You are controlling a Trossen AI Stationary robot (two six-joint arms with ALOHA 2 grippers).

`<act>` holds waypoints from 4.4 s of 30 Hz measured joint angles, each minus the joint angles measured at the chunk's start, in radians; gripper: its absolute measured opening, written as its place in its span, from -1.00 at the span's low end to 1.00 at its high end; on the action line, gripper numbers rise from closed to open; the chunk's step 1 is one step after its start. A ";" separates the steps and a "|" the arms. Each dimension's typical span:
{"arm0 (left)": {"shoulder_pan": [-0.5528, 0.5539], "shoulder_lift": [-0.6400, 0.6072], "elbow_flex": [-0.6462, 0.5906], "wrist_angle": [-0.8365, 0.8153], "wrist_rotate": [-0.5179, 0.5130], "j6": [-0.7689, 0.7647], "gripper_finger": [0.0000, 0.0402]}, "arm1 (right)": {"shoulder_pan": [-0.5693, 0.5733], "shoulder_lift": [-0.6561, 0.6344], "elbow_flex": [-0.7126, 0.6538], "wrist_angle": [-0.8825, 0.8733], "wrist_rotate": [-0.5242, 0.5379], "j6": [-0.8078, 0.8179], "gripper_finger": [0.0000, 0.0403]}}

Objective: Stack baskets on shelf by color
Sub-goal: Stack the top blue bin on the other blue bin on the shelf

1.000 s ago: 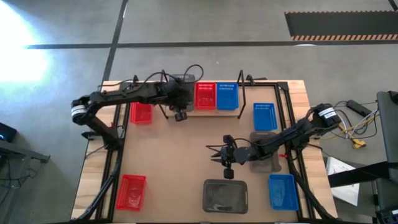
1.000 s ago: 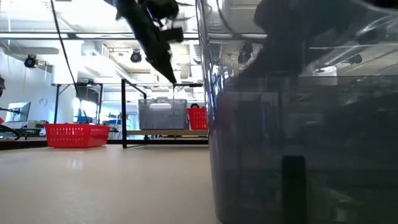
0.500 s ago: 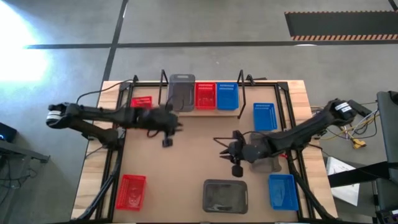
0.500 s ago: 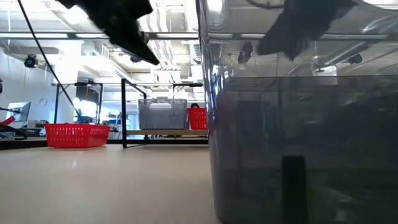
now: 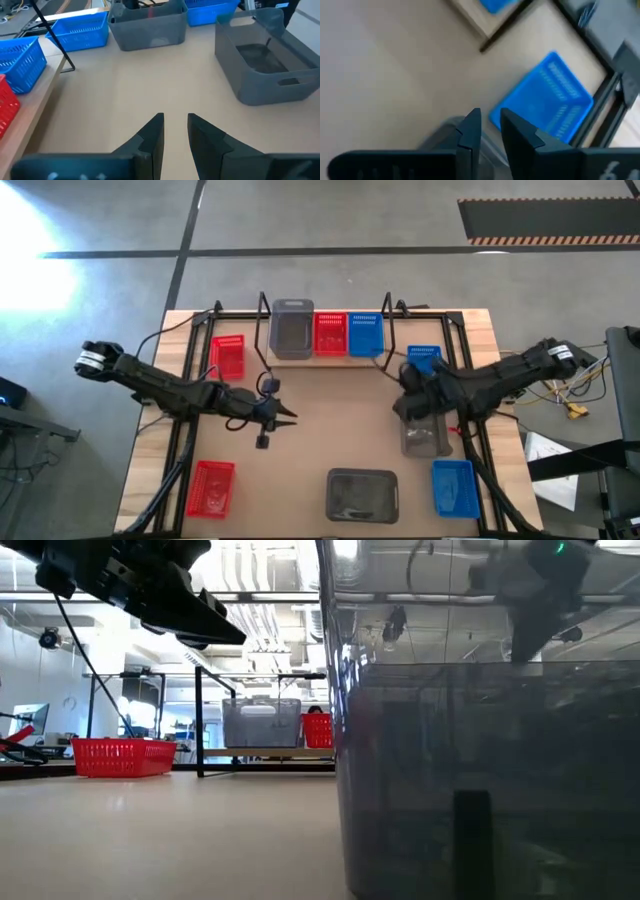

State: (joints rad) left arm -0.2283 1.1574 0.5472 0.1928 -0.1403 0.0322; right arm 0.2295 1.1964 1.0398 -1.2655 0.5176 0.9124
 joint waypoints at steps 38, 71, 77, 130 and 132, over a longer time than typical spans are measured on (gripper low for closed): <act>-0.002 0.001 -0.048 0.062 -0.006 0.006 -0.65 | -0.553 -0.017 -0.281 0.367 -0.334 -0.396 -0.60; -0.001 0.001 -0.048 0.091 -0.006 0.008 -0.65 | -0.553 -0.002 -0.257 0.087 -0.361 -0.722 -0.21; -0.001 0.001 -0.048 0.088 -0.006 0.009 -0.65 | -0.548 -0.002 -0.258 0.093 -0.371 -0.727 -0.24; -0.001 0.001 -0.048 0.114 -0.007 0.010 -0.65 | -0.417 0.097 -0.286 0.147 -0.323 -0.695 -0.91; -0.001 0.001 -0.048 0.114 -0.007 0.009 -0.65 | -0.417 0.095 -0.281 0.146 -0.323 -0.686 -0.93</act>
State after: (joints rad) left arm -0.2295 1.1587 0.4995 0.3065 -0.1471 0.0417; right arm -0.1875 1.2914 0.7583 -1.1190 0.1947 0.2262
